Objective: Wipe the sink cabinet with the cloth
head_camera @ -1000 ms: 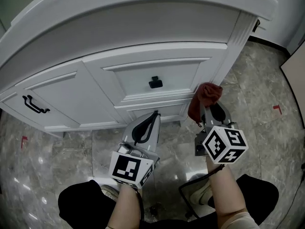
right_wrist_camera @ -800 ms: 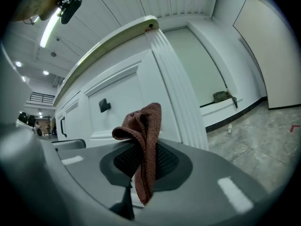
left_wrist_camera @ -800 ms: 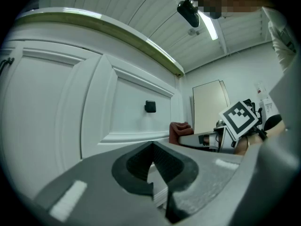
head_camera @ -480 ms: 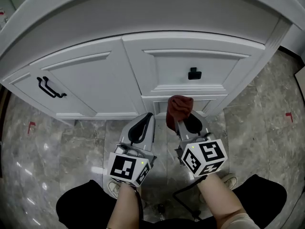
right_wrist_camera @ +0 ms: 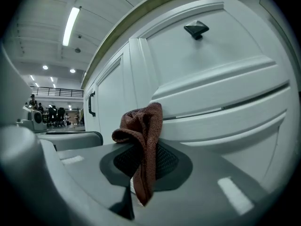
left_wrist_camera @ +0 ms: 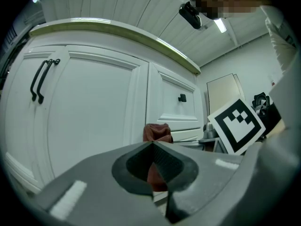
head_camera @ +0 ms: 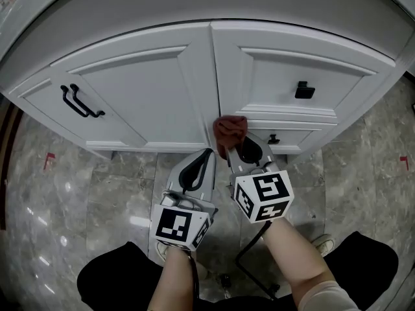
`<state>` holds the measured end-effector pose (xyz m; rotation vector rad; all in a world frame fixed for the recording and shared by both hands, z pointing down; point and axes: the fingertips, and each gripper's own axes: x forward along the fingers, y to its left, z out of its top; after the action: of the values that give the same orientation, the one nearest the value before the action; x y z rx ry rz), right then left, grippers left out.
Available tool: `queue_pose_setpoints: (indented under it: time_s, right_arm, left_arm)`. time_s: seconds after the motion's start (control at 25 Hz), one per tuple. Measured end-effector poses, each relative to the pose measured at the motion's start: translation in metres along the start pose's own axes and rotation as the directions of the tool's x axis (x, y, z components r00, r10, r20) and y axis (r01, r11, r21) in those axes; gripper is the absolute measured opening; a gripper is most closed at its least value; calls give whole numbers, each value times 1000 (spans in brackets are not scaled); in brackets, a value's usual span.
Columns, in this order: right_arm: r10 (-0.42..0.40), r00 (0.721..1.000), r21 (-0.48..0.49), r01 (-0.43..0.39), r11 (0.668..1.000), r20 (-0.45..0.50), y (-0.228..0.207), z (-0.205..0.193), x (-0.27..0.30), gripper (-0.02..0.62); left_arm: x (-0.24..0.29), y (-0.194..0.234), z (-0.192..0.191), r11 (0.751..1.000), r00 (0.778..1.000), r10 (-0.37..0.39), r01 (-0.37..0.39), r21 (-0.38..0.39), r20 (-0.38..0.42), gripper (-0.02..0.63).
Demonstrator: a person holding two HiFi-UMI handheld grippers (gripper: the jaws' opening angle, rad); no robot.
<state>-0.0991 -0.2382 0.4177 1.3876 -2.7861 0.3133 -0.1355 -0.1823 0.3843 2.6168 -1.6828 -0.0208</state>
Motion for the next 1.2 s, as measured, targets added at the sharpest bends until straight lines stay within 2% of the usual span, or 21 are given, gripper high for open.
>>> queue_pose_setpoints:
  time_s: [0.16,0.56,0.92,1.2]
  right_arm:
    - [-23,1000,-46,23,999,-3,-5,-1,-2,78]
    - [-101,995,-50,99,994,-25,-47,0,-28,78]
    - [-170,985,-43,168,985,-24,-98,3,-62,80]
    - [-275,961,-39,274,961,-21,-152,7,-97,80]
  left_arm:
    - [0,0,-6,1000,1000,-4,4,-12,-2,0]
    - [17,-27,-2,999,999,-48,48,-17,10,0]
    - [44,-67,-11,993,993,-118,118,-14,5,0]
    - [61,-91,-18,988,988,-155,155,-18,-8,0]
